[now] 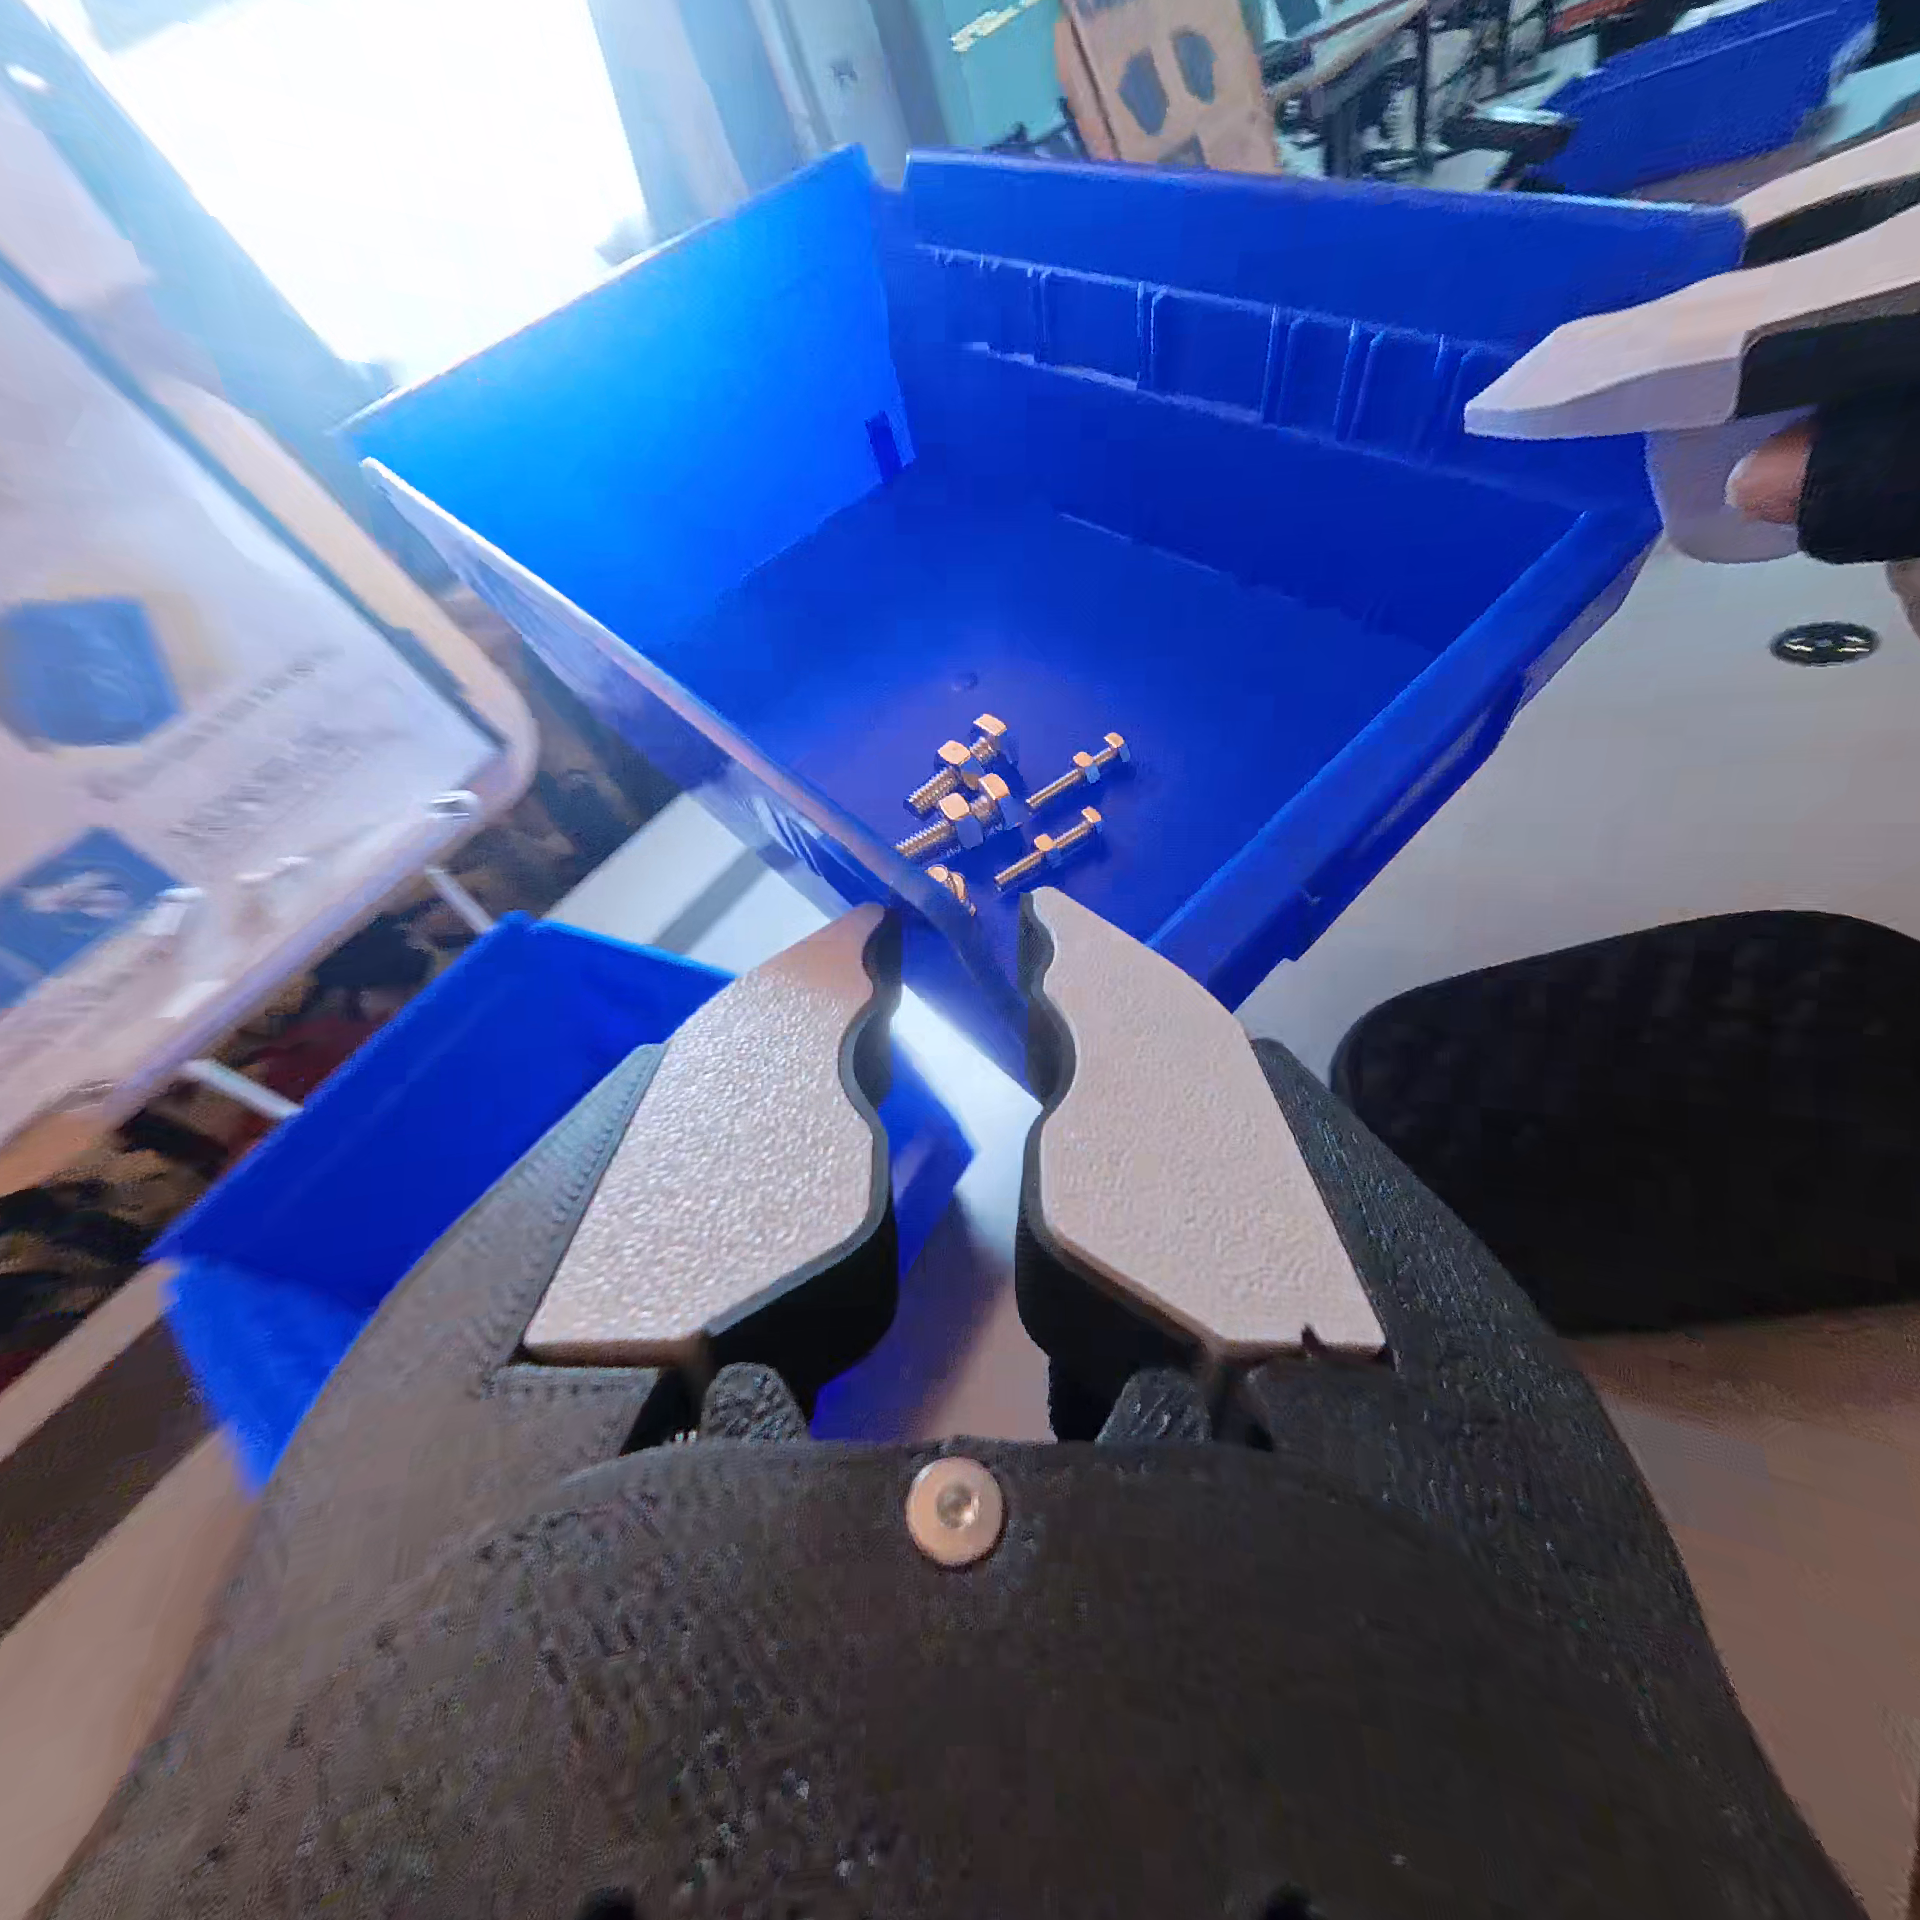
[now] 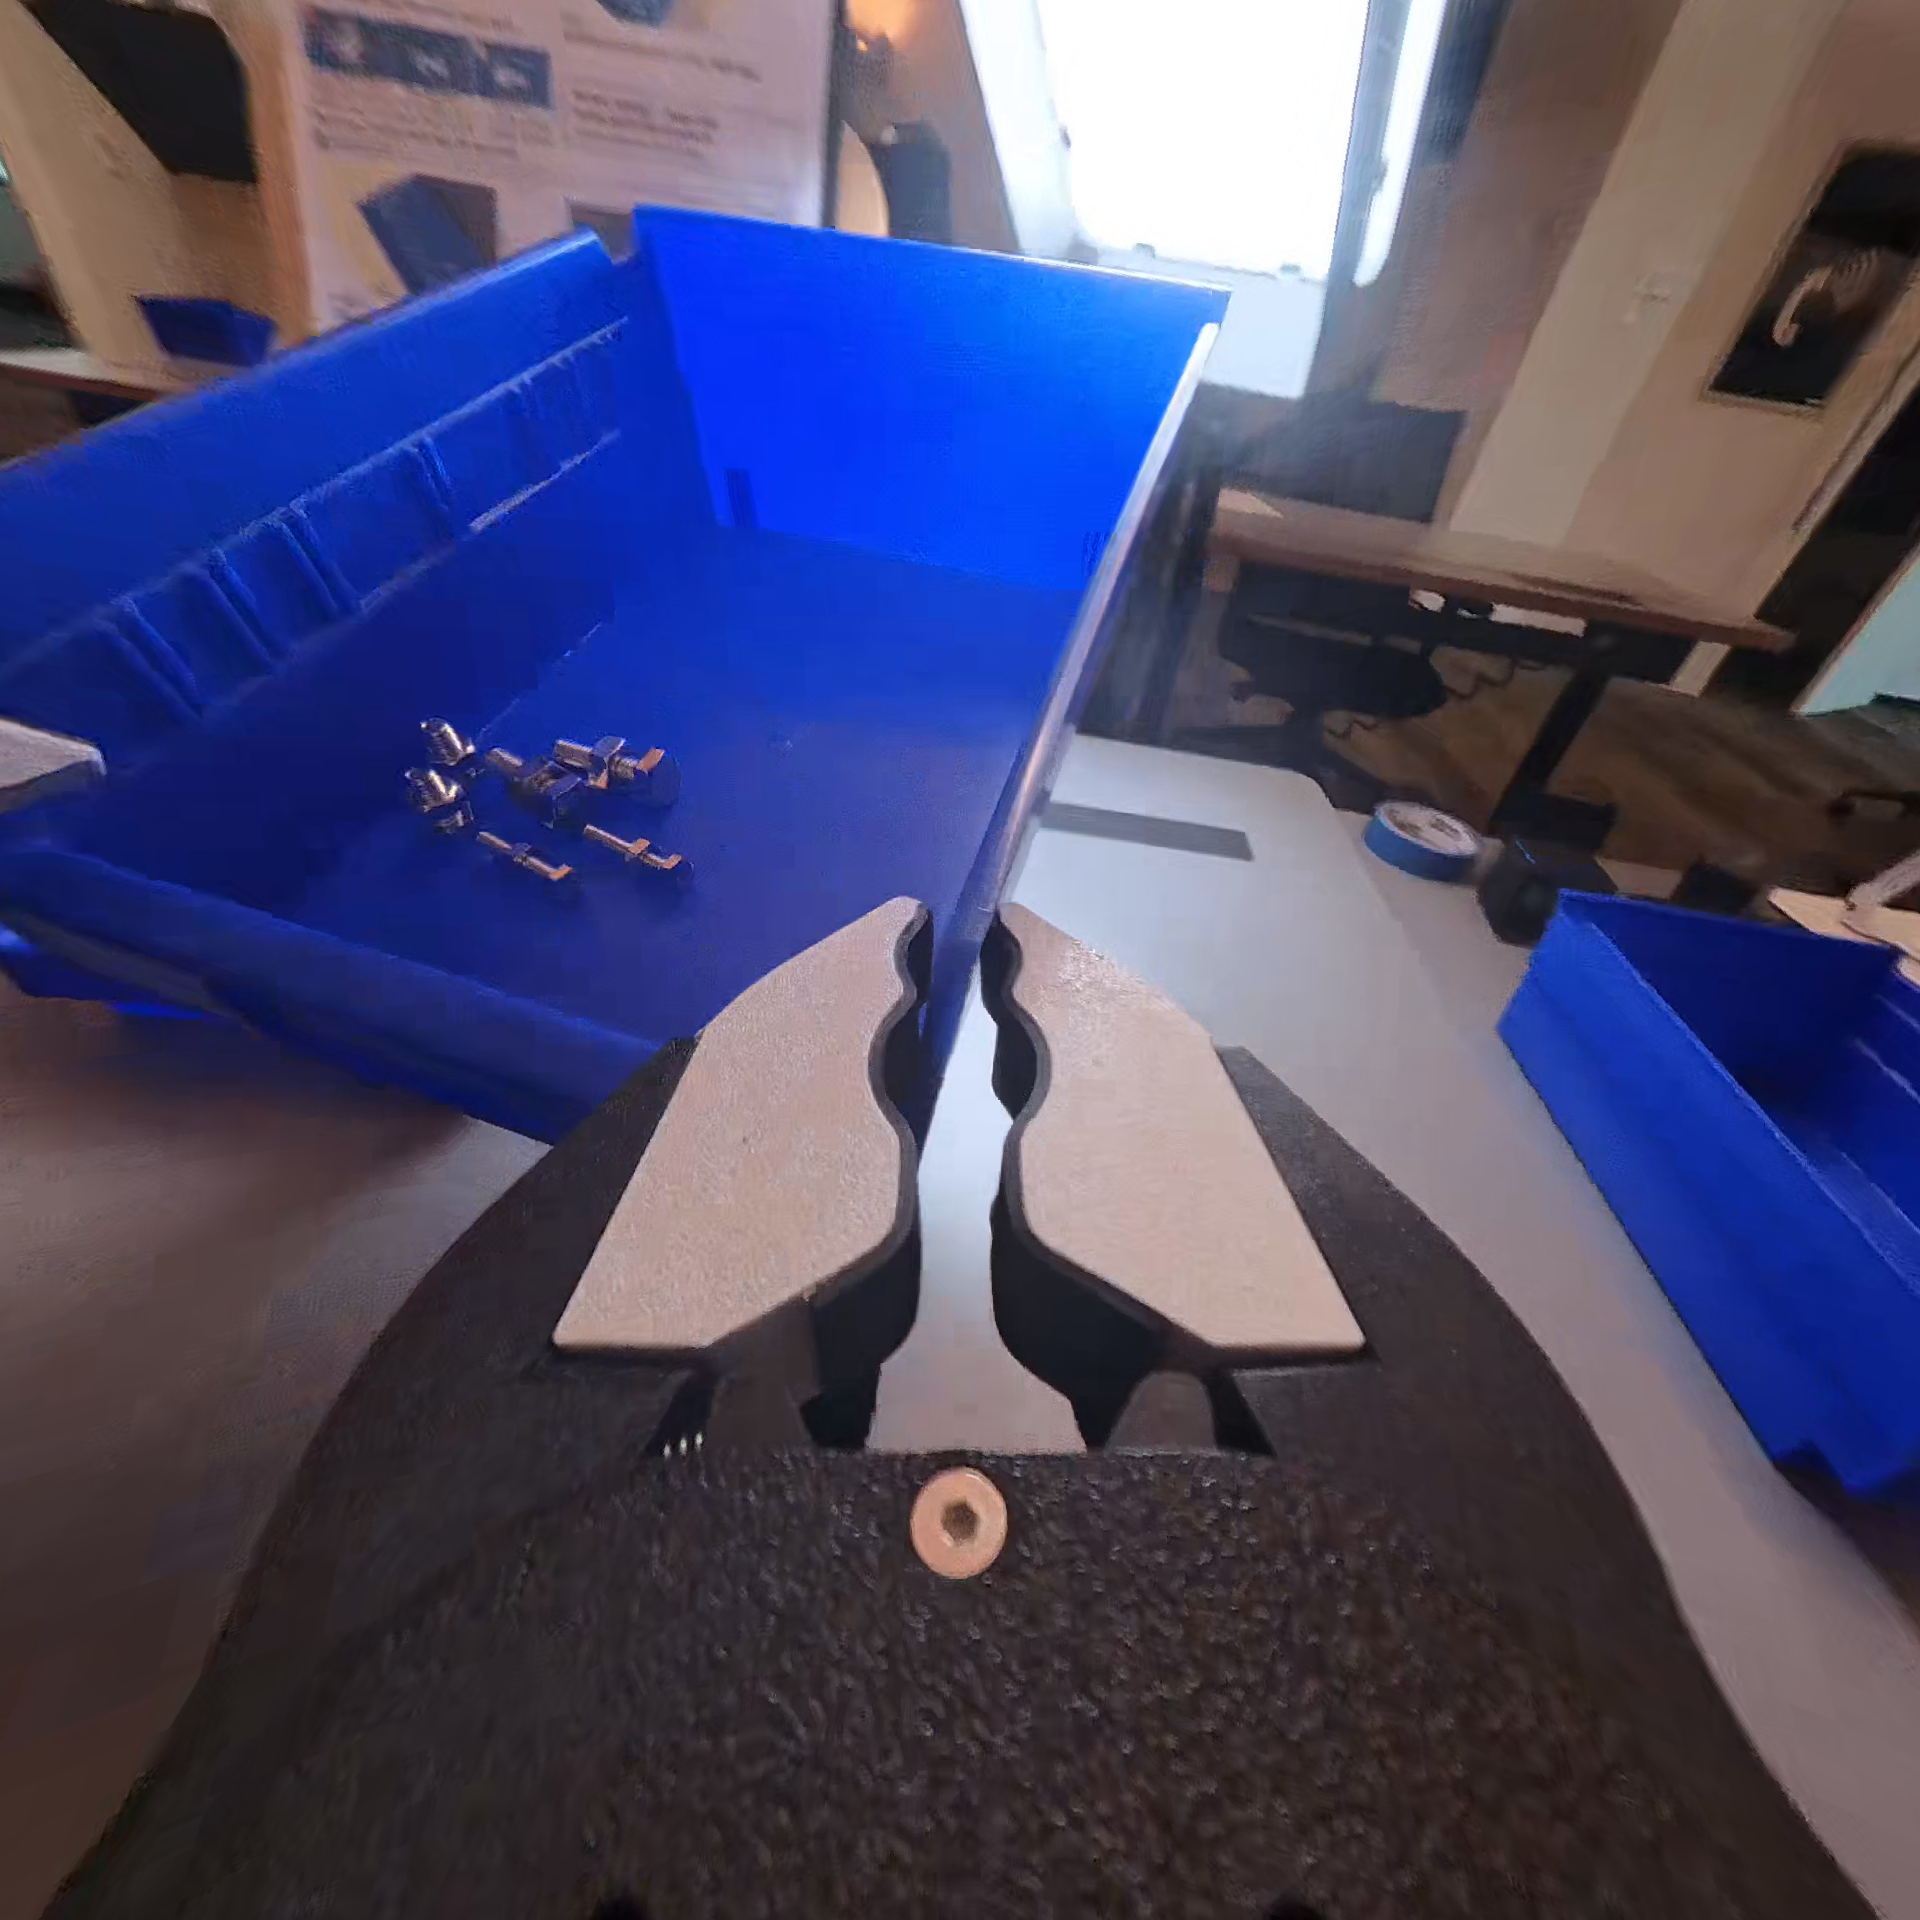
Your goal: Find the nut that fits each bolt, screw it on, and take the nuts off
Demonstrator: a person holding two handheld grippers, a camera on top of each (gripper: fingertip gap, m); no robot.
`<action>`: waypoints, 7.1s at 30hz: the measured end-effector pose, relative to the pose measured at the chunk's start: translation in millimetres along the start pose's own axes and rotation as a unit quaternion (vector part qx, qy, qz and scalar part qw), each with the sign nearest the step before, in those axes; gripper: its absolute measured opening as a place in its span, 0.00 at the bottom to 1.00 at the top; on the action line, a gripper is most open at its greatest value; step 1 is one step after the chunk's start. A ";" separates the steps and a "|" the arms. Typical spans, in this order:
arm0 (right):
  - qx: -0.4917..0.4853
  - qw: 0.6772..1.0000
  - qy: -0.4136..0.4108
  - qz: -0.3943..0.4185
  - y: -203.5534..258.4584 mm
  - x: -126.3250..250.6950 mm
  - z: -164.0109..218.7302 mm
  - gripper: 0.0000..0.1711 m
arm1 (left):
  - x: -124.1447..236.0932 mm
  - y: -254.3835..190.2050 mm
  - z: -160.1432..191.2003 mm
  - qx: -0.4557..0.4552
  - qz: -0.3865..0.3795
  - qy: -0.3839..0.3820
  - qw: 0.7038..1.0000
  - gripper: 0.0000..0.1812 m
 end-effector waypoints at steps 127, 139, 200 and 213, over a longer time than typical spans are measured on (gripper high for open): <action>-0.038 0.834 -0.205 -0.511 248.5 -159.5 -75.0 0.08 | 15.2 157.0 51.6 0.401 0.320 -0.112 0.851 0.10; 0.158 0.792 -0.007 -0.590 244.6 -152.4 -32.1 0.06 | 14.4 147.3 92.7 0.229 0.300 0.019 0.926 0.19; 0.256 0.689 0.000 -0.678 259.4 -139.0 -50.6 0.06 | 8.4 107.7 118.4 0.083 0.262 0.027 0.961 0.10; -0.022 0.832 -0.130 -0.539 255.1 -159.0 -49.1 0.20 | 7.8 133.0 100.4 0.141 0.178 -0.021 0.974 0.10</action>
Point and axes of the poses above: each gripper's, where its closed fingertips meet, x back along the fingers, z out of its underside, y = z × x across the jaws, the point moved 3 cm from there along x, back along the fingers, and after that the axes turned 15 degrees about x, right-handed, at the moved point
